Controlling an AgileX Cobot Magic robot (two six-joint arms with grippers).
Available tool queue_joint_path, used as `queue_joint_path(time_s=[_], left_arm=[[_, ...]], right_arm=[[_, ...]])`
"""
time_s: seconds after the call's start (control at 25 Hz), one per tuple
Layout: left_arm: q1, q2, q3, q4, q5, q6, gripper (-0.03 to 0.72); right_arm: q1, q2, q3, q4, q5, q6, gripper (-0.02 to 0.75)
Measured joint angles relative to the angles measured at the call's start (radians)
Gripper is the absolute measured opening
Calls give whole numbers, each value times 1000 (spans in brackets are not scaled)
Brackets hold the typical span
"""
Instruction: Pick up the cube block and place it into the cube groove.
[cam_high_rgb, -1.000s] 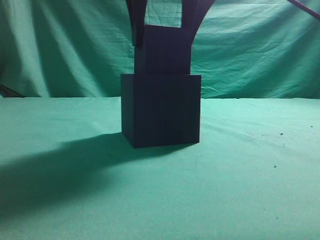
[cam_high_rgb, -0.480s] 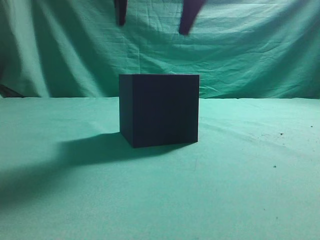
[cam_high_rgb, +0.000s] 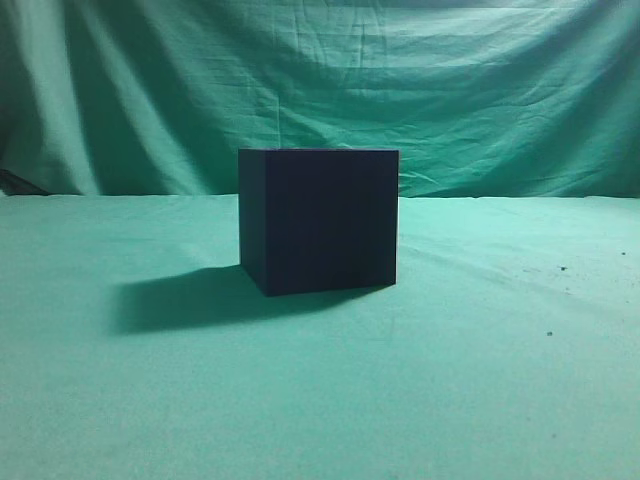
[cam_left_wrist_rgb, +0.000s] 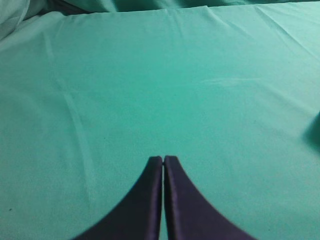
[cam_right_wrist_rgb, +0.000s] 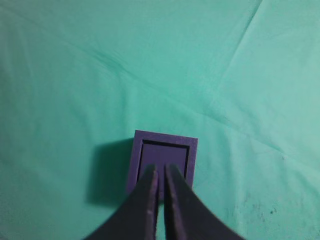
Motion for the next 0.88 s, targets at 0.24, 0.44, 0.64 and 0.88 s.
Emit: queue_joint_path(time_s=[0.24,0.44,0.64,0.88], left_arm=[[0,0,0,0,0,0,0],[0,0,0,0,0,0,0],[0,0,0,0,0,0,0],[0,0,0,0,0,0,0]], right_arm=[[0,-233,228,-4,6,0,0],[0,-420,454,-2,-51,0,0],[0,-605,652,27,-218,0,0],[0,-854,833,74,-339,0,0]])
